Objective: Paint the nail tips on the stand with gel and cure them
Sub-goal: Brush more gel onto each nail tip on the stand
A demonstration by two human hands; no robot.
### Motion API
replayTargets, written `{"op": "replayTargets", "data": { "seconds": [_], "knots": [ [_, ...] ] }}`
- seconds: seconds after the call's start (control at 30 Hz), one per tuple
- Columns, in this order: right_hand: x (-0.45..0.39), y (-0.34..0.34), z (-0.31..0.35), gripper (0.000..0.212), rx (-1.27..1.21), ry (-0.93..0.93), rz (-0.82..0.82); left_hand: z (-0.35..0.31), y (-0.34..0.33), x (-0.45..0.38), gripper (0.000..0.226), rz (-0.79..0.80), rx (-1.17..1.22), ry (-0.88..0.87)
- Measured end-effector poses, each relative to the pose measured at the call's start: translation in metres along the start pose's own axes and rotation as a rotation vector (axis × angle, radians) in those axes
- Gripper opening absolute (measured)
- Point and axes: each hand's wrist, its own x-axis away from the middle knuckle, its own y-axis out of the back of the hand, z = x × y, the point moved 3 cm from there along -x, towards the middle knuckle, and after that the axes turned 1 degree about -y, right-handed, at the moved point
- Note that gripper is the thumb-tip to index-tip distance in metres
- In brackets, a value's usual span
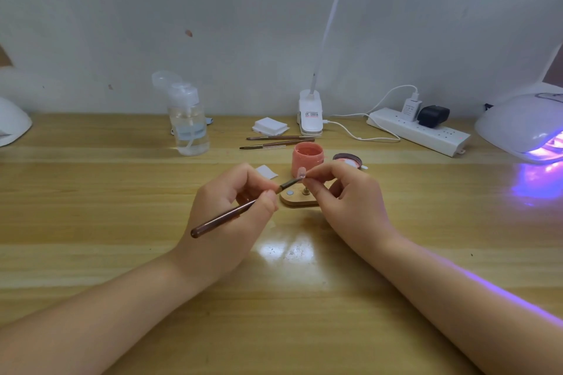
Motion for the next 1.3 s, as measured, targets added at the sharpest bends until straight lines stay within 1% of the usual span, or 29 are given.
{"op": "replayTargets", "data": {
  "seconds": [0.03,0.13,0.2,0.23,0.37,0.47,0.57,0.67,0.8,0.87,1.0,1.13,1.23,1.3],
  "knots": [
    [0.0001,0.0001,-0.0003,0.005,-0.011,-0.005,-0.005,-0.0005,0.0009,0.0,0.003,0.001,-0.011,-0.009],
    [-0.0004,0.0007,-0.0011,0.009,-0.032,-0.02,-0.015,-0.0023,0.0016,0.0009,0.01,-0.012,-0.012,-0.036],
    [-0.0006,0.0005,-0.0006,0.007,-0.03,-0.017,-0.016,-0.0017,0.0009,0.0009,0.002,-0.03,0.001,-0.034],
    [-0.0006,0.0004,-0.0003,0.005,-0.024,-0.013,-0.017,-0.0011,0.0004,0.0011,0.003,-0.036,0.005,-0.027],
    [-0.0014,0.0005,-0.0004,0.008,-0.006,-0.008,-0.019,-0.0007,-0.0024,0.0005,0.008,0.018,0.001,-0.011],
    [-0.0016,0.0006,-0.002,0.011,-0.032,-0.028,-0.02,-0.0007,-0.0008,0.0008,0.003,0.025,-0.025,-0.031],
    [-0.0016,0.0004,-0.0027,0.013,-0.066,-0.041,-0.023,-0.0011,0.0017,0.002,0.012,-0.016,-0.018,-0.059],
    [-0.0021,0.0002,-0.0027,0.01,-0.101,-0.052,-0.014,0.0021,0.0011,0.0009,0.004,-0.053,0.016,-0.024],
    [-0.0025,-0.0002,-0.0019,0.006,-0.139,-0.05,-0.008,0.0057,-0.0032,0.0008,0.004,-0.014,0.05,0.022],
    [-0.0022,-0.0002,-0.0022,0.004,-0.155,-0.053,-0.005,0.0048,-0.0032,0.0015,0.002,-0.003,0.046,0.016],
    [-0.0031,0.0001,-0.0044,0.011,-0.162,-0.058,-0.01,0.0,-0.0006,0.0033,0.012,-0.006,0.047,-0.029],
    [-0.0027,-0.0004,-0.0039,0.005,-0.18,-0.068,-0.01,0.0011,0.0005,0.0012,0.017,-0.066,0.073,-0.01],
    [-0.0024,-0.0009,-0.0029,0.008,-0.187,-0.063,-0.01,0.0047,-0.0017,-0.0008,0.011,-0.08,0.083,0.041],
    [-0.0024,-0.0007,-0.0022,0.007,-0.193,-0.061,-0.008,0.0059,-0.0026,0.0001,0.011,-0.059,0.095,0.053]
  ]
}}
